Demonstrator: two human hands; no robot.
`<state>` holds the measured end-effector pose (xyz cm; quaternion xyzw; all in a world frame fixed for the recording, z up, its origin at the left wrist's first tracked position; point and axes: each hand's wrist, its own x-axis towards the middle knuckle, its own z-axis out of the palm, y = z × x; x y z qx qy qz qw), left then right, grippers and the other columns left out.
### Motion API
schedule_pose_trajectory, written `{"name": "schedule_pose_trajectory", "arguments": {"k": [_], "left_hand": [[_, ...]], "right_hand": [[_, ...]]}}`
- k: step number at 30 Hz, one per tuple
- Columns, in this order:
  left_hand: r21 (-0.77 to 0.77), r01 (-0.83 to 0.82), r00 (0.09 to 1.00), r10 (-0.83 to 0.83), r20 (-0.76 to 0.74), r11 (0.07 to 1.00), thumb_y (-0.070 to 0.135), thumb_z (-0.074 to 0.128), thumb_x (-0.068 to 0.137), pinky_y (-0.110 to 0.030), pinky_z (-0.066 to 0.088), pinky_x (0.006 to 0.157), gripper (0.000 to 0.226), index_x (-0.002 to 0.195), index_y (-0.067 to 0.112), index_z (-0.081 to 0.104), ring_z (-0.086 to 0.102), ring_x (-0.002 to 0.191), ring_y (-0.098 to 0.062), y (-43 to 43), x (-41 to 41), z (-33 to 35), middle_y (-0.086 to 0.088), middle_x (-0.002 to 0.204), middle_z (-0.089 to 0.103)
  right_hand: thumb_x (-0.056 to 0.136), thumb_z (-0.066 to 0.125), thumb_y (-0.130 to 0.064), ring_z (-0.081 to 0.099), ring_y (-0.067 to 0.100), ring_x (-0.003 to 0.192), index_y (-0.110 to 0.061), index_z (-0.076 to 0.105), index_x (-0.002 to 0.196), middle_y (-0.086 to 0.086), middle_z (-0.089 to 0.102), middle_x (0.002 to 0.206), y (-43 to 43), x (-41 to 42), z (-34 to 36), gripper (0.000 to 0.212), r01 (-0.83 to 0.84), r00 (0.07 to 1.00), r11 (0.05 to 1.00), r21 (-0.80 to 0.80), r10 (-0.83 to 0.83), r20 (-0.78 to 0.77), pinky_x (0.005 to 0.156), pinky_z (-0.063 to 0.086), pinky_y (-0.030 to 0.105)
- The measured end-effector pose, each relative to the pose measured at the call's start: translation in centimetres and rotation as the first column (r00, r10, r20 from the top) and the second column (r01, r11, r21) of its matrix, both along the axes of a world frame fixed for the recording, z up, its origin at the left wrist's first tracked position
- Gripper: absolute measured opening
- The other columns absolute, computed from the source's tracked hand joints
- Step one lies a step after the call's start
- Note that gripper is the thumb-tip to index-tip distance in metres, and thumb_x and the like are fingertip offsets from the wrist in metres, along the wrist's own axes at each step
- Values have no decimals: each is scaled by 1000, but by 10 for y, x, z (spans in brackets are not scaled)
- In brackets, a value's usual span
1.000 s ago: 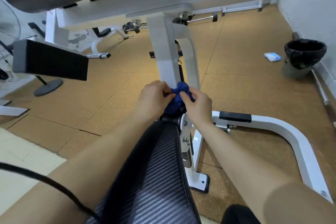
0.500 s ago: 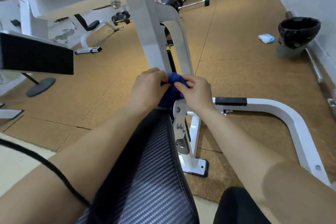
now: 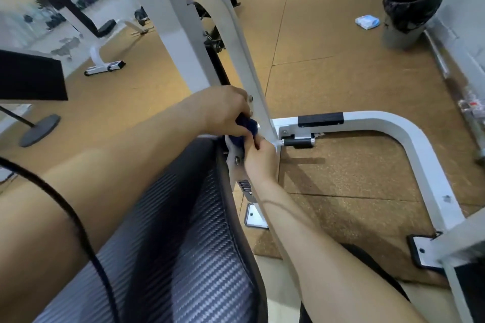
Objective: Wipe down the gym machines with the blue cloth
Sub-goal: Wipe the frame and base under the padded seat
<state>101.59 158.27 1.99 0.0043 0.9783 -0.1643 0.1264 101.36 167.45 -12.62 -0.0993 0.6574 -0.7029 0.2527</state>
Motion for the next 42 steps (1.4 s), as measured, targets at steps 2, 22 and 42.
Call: {"name": "schedule_pose_trajectory", "arguments": {"k": [2,22,42], "left_hand": [[-59,-4,999,6,36,998,33,60,93,-38,52,82,26,109,17,73,58,97,-21,2,-8,-4,-1,114,58],[155,-104,978,129,-162,982,17,74,84,-42,52,74,11,83,24,65,55,87,-19,3,10,-17,2,87,63],[-132,-198,980,195,-32,971,4,56,92,-32,40,51,18,77,13,59,48,59,-23,-9,-62,-29,-3,67,40]], "right_hand": [[103,48,-42,64,25,85,-21,72,101,2,70,85,-9,-14,4,32,5,1000,1000,20,-6,13,67,46,33],[100,59,-28,42,7,56,-8,63,72,-3,54,59,19,0,-8,34,-21,1000,995,-97,22,13,57,33,29],[100,54,-28,46,13,70,-9,63,76,5,59,66,-35,-71,-25,32,-28,998,996,-80,33,60,69,37,31]]}}
